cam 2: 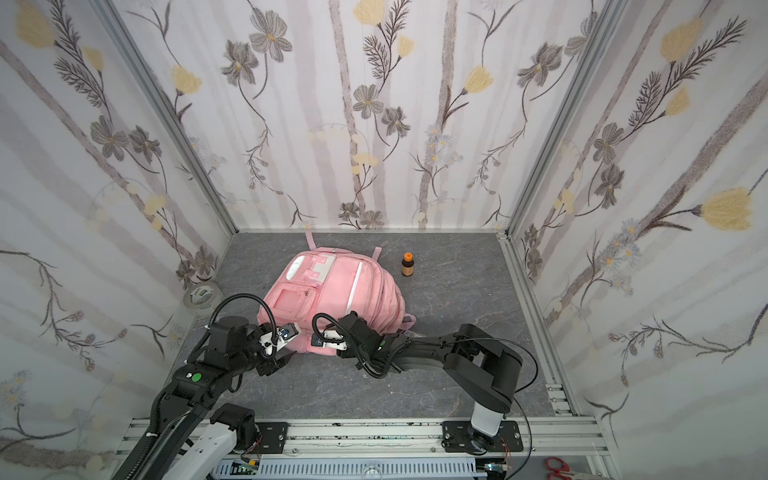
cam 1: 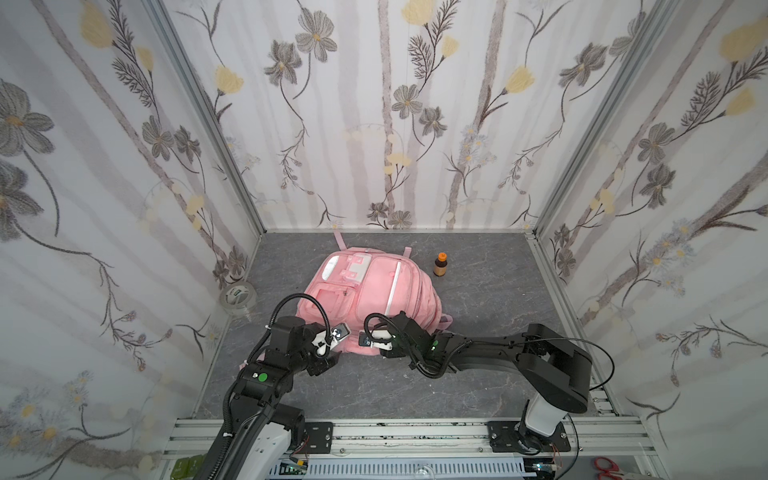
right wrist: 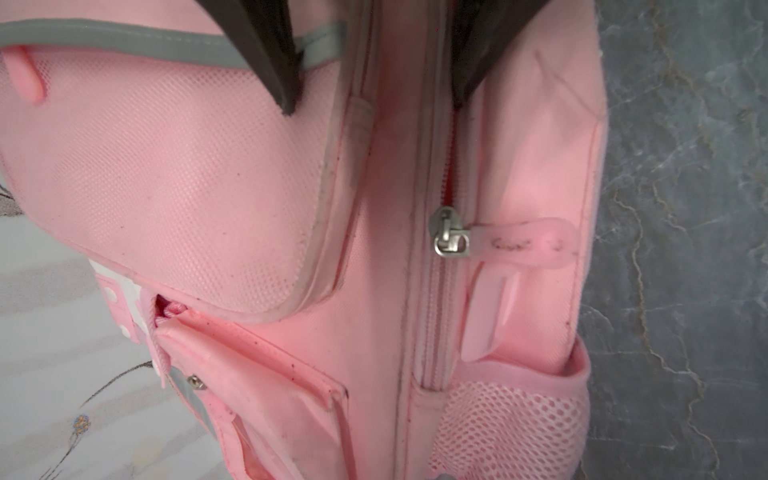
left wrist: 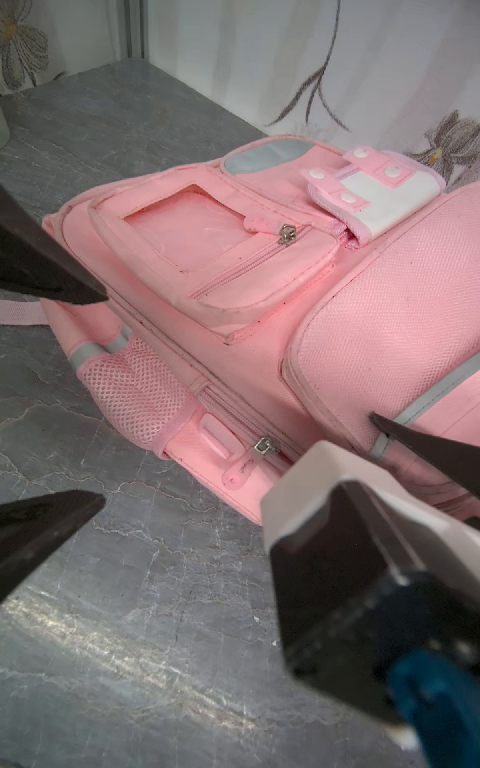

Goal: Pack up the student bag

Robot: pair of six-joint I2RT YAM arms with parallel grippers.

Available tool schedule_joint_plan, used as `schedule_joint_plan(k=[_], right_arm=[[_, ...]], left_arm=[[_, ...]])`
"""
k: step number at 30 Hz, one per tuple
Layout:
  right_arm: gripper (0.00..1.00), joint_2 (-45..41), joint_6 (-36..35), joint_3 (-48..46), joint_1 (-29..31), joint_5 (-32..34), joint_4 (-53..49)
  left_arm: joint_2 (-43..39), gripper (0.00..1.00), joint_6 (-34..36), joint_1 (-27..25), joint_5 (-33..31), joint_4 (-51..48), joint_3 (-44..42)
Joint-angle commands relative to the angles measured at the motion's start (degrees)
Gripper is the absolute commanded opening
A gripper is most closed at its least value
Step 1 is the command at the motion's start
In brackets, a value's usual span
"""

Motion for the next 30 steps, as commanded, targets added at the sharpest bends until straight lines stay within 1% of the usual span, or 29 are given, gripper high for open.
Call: schedule_joint_plan(k=[1,2,5,9,12,15,18,20,24,27,29,30], right_arm=[[0.10,-0.1,-0.3,0.9,-0.9,-0.3,0.9],[0.00,-0.4,0.4,1.1,-1.2,-1.0,0.1],[0.00,-2.5,1.2,1.0,-1.5,-2.7,-1.2],[0.00,-6.6,1.9,0.9,-1.6,-5.2,-1.5],[0.00,-9.7,2.6,0.8,-1.8,-7.3,-0.5],[0.00,-11.7,3.0,1.1,-2.2,-9.9,0.0],[0.00,-12.6,2.9,1.7,-2.9,-11.8,-0.5],[0.00,-13.3,3.3,2.0,-3.5,-13.4,-0.5],[0.00,-14.6,5.2,2.8,-5.5,-16.0,-0.3],[0.00,-14.8,6.2,4.1,-6.7,-17.4,-1.5],[0.00,-15.0,7.2,4.7,-7.4,-18.6,-1.9],[0.00,-15.1,7.6,5.0,-7.8,-19.2,-1.9]], left_arm=[[1.2,0.73,2.1,0.1,2.0,1.3,0.5],[1.8,0.72,2.9,0.1,2.5,1.6,0.5],[4.0,0.71,4.9,0.0,3.4,3.3,0.6],[7.3,0.70,8.1,0.1,3.0,7.8,0.2],[9.7,0.68,8.2,0.1,2.3,14.0,0.2],[11.7,0.66,7.2,0.1,4.0,19.7,0.7],[13.7,0.64,7.0,0.1,6.7,23.0,1.2],[14.9,0.63,7.2,0.0,7.2,25.2,1.1],[17.4,0.60,9.1,0.1,8.8,25.8,0.8],[18.9,0.55,10.1,0.0,10.1,25.8,0.2],[19.6,0.54,10.8,0.1,10.6,25.7,-0.2],[19.9,0.51,11.0,0.0,10.5,26.0,-0.6]])
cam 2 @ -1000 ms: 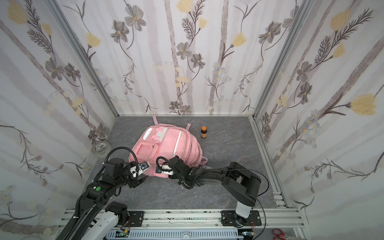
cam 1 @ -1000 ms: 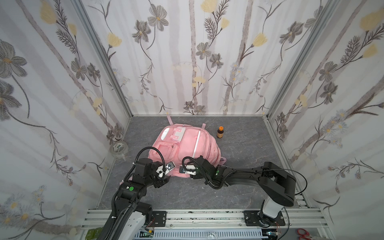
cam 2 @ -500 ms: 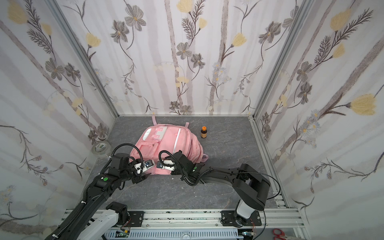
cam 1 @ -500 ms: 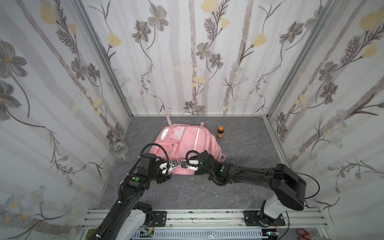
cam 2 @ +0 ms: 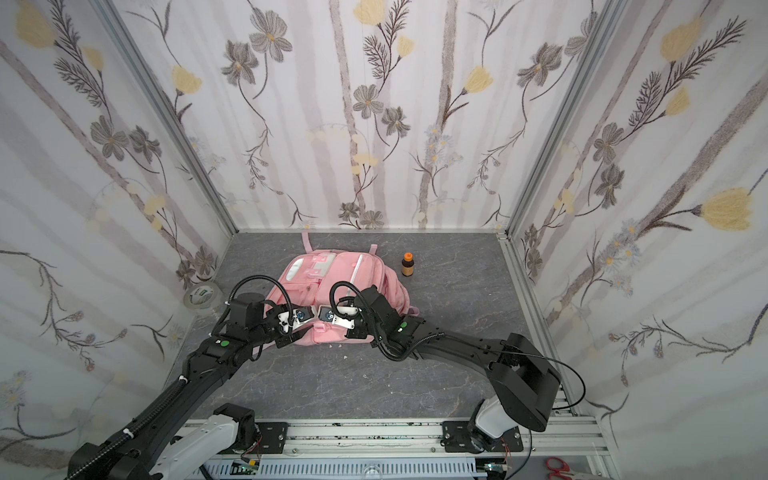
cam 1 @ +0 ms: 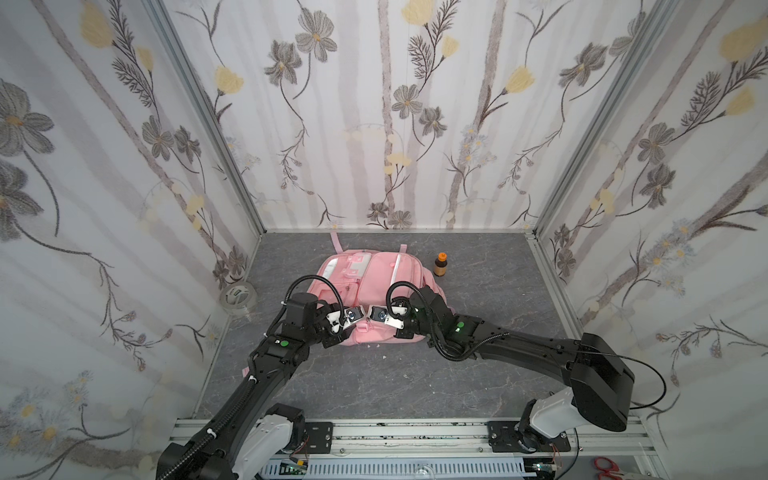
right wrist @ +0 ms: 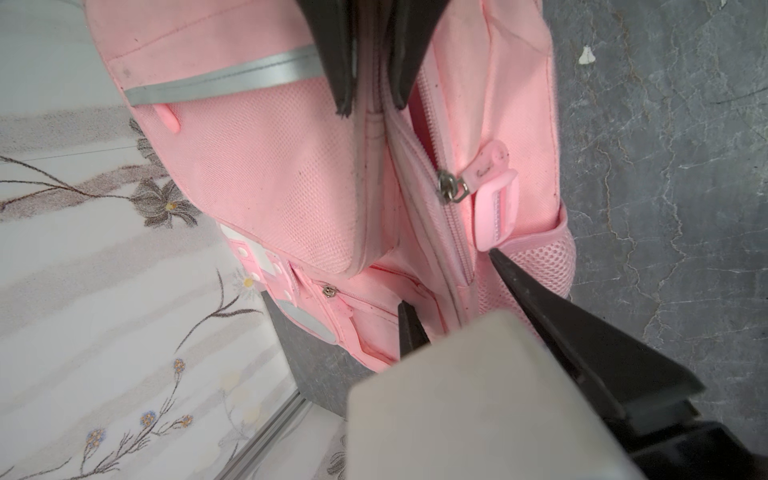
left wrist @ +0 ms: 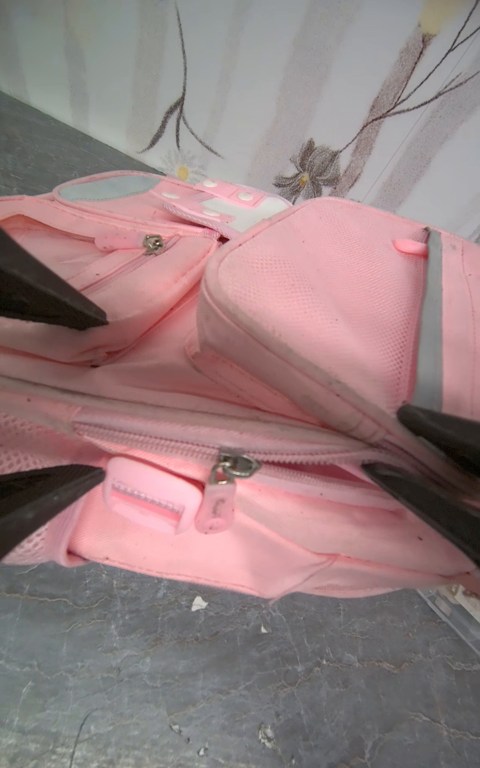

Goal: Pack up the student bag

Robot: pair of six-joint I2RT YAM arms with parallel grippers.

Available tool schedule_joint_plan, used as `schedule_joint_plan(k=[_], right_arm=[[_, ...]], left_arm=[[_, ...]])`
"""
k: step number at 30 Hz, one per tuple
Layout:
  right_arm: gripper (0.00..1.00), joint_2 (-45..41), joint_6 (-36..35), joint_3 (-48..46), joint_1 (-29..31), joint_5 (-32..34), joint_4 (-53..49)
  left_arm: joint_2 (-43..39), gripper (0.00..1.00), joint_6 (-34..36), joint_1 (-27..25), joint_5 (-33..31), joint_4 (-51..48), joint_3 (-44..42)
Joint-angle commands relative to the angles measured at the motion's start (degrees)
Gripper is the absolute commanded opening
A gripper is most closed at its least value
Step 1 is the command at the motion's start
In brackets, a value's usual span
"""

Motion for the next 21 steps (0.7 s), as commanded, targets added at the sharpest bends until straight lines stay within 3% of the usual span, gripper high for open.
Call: schedule_joint_plan(k=[1,4,6,9,10,11,12,14,19,21], right_arm=[[0.00,-1.0,3.1,1.7,-0.8,-3.7,6.0],[0.00,-1.0,3.6,1.8,-1.1,-4.1,6.0],[0.00,-0.9,4.2,1.8,-1.2,-4.5,6.1],[0.00,-1.2,5.2,1.6,-1.4,-5.1,7.0],[0.00,-1.3,5.4,1.7,-1.4,-5.3,7.1],[0.00,-1.3,5.5,1.8,-1.4,-5.6,7.1],[0.00,-1.3,5.8,1.9,-1.4,-5.7,7.1],[0.00,-1.4,6.2,1.9,-1.4,-6.0,7.3],[0.00,-1.4,7.0,2.0,-1.3,-5.3,7.6],[0.00,-1.6,8.1,1.9,-1.4,-4.0,8.0]], left_arm=[[0.9,0.47,2.1,0.0,2.1,1.2,-0.9],[1.4,0.25,1.5,0.0,2.1,3.1,-1.5],[1.7,0.18,1.1,0.0,2.1,3.7,-1.6],[1.9,0.20,0.4,-0.1,1.8,4.5,-2.0],[1.8,0.27,-0.1,-0.1,1.8,5.0,-2.1],[1.6,0.40,-0.6,-0.1,1.9,5.5,-2.3],[1.4,0.46,-0.9,-0.1,2.1,5.7,-2.4],[1.4,0.44,-1.3,-0.1,2.9,5.6,-2.4],[1.8,0.00,-2.6,-0.2,3.1,5.6,-2.5],[1.2,0.00,-4.2,-0.1,2.4,6.3,-2.4]])
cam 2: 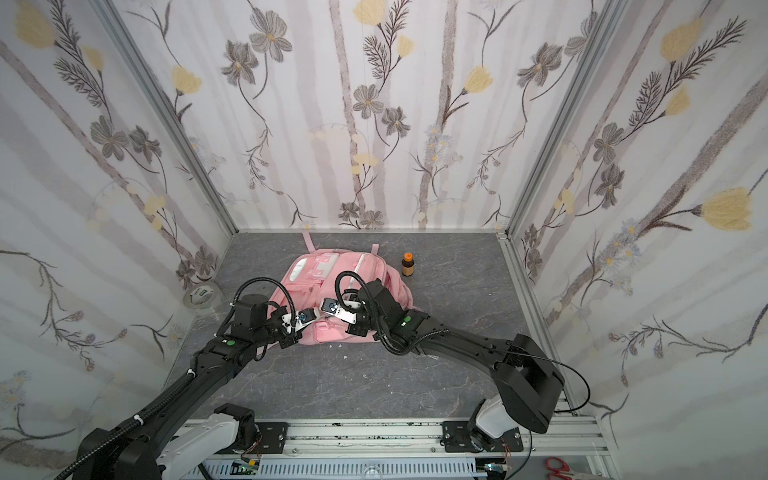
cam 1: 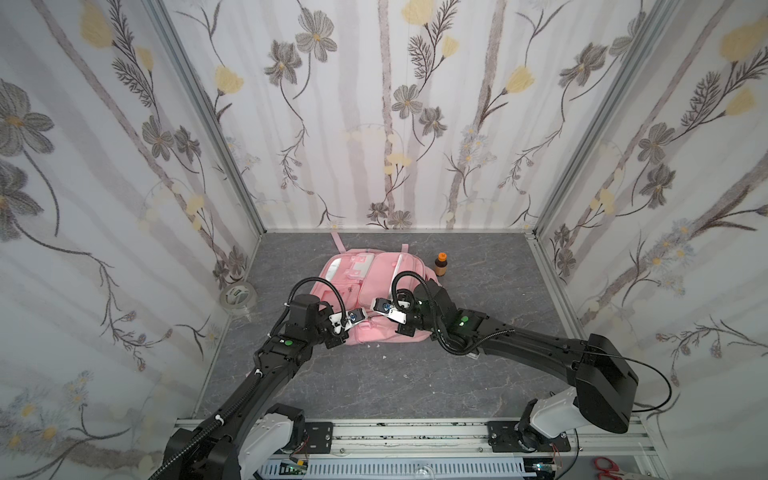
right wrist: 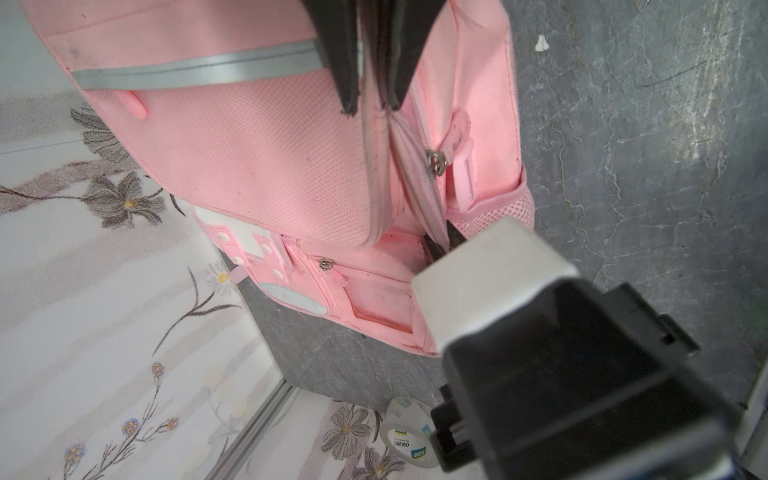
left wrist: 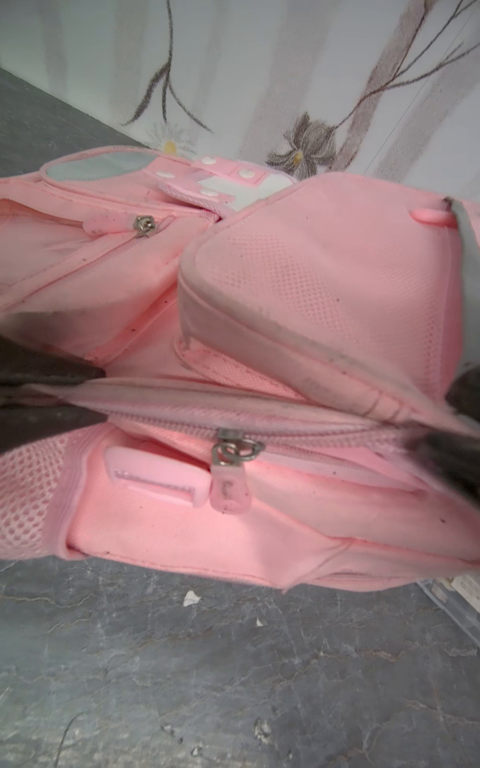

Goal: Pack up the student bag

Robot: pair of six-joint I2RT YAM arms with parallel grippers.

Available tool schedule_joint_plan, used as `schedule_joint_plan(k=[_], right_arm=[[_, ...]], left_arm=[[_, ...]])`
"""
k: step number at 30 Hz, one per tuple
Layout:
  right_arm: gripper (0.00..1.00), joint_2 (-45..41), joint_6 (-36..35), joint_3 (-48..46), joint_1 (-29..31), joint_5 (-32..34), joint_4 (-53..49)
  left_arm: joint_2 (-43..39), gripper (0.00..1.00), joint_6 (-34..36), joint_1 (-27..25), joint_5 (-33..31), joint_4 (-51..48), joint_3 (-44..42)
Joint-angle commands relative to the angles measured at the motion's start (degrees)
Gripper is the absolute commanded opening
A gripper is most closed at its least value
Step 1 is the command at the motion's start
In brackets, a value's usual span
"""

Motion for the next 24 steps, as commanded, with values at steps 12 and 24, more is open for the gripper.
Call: schedule_joint_plan(k=[12,24], right_arm=[[0.31,-7.9,14.9,-6.9,10.6,23.1,14.5],[0.16,0.0,27.6,-9.8,16.4,29.1,21.9]], left_arm=[[-5.3,0.00,-23.1,-0.2,3.0,-1.4,4.1],[-7.1,0.00,-25.1,-0.7,1.7,-5.1,5.7]])
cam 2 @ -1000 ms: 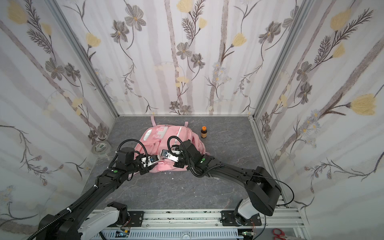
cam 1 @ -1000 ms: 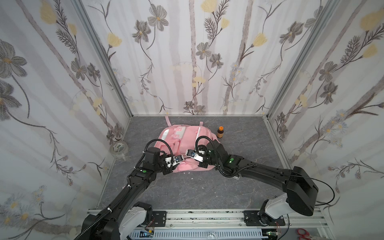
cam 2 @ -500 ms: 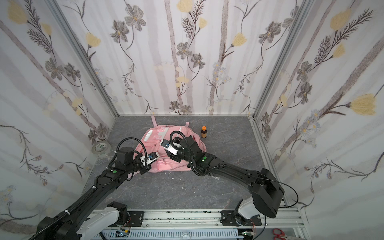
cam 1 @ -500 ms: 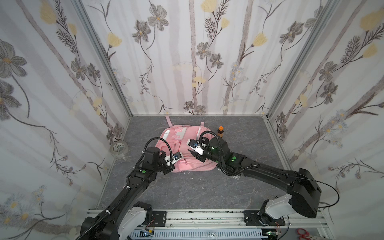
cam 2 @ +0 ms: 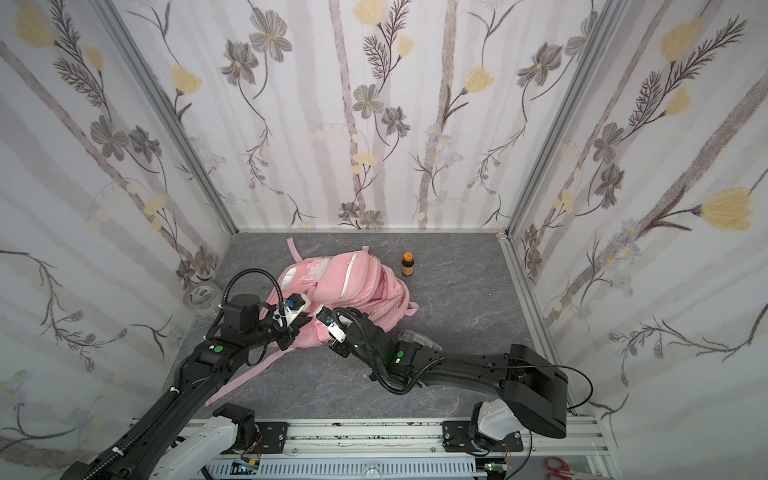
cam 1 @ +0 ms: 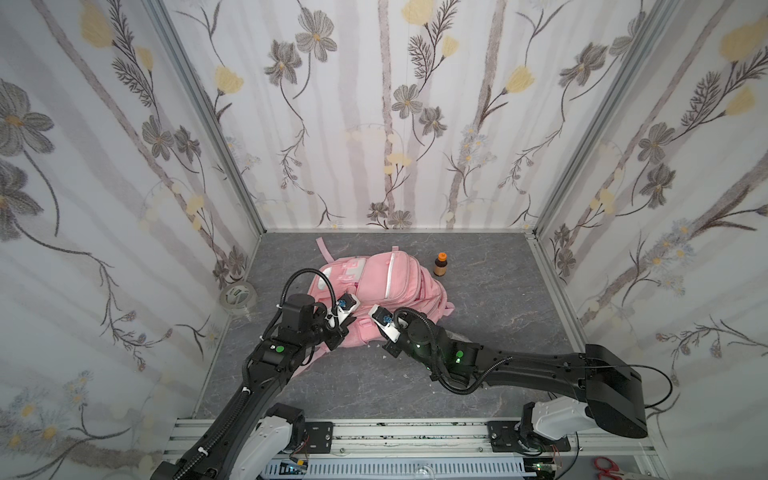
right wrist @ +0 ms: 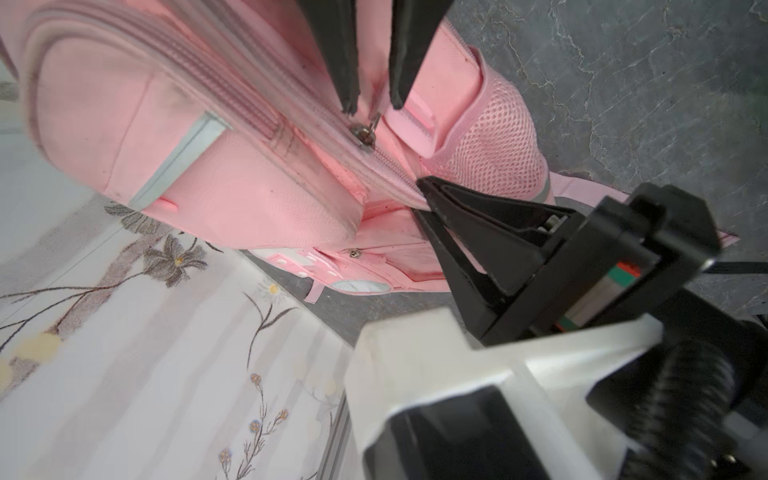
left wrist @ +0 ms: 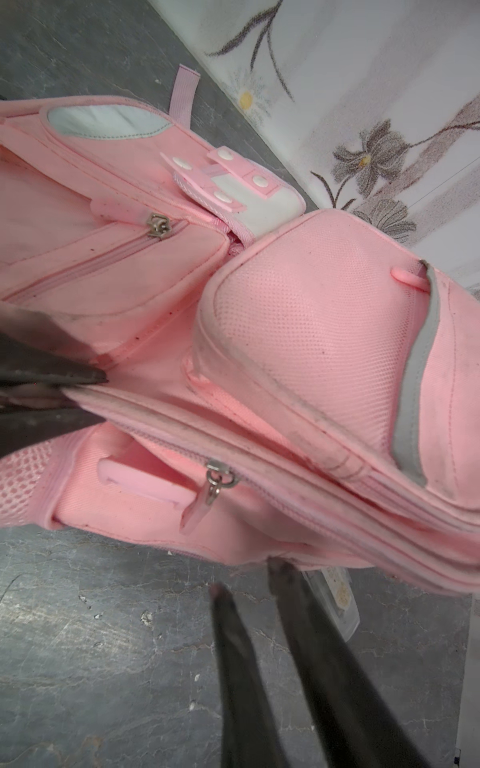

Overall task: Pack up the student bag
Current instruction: 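Pull the zipper along with the right gripper while the left holds the bag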

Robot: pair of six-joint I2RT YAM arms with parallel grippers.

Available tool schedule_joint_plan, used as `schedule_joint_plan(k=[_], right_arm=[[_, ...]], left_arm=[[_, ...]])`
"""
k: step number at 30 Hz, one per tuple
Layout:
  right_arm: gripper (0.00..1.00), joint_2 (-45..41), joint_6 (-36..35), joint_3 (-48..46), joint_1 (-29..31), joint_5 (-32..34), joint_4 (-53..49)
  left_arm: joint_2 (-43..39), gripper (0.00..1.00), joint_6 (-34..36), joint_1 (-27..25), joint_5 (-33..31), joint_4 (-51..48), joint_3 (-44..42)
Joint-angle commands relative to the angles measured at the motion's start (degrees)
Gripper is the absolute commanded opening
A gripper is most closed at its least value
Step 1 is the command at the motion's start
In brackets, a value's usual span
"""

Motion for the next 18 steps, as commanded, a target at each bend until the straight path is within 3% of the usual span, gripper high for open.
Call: schedule_joint_plan(k=[1,7,18], right_arm=[[0.16,1.5,5.1,-0.3,0.9,1.9,5.6],[0.26,4.3,9.3,-0.6,1.3,5.1,6.2],[0.25,5.5,11.9,-1.8,1.2,6.7,8.1]], left_arm=[[0.4,0.00,-2.0,-0.1,1.0,3.1,1.6],[0.8,0.00,-1.8,-0.1,1.2,3.5,2.2],[1.1,0.00,-2.1,-0.2,2.4,4.2,1.8]])
